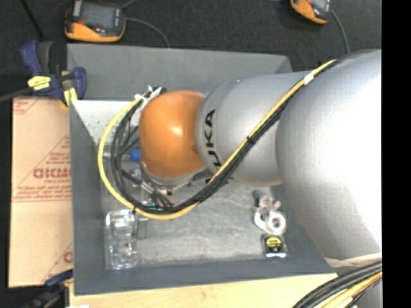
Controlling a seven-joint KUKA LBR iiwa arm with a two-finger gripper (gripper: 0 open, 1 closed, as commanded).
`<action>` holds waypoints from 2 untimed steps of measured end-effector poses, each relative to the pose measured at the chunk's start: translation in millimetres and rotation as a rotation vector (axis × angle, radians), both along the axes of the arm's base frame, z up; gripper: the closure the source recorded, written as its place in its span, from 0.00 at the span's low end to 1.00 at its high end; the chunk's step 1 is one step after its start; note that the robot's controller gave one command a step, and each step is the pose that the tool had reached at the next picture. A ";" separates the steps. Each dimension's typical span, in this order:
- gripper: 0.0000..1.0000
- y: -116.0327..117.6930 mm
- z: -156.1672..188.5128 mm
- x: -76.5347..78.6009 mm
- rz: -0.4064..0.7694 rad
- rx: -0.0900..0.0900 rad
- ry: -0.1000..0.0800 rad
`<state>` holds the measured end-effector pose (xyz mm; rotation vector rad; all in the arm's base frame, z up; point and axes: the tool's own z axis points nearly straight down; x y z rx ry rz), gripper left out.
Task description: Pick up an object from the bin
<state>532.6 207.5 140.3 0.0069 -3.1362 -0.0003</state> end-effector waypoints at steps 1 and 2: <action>0.00 23.1 -65.6 -8.7 0.569 -0.003 0.000; 0.00 27.2 -33.4 -41.6 1.024 -0.001 -0.045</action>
Offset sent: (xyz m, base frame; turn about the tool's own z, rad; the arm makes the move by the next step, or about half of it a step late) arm -0.0106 0.0246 -0.0703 -0.5718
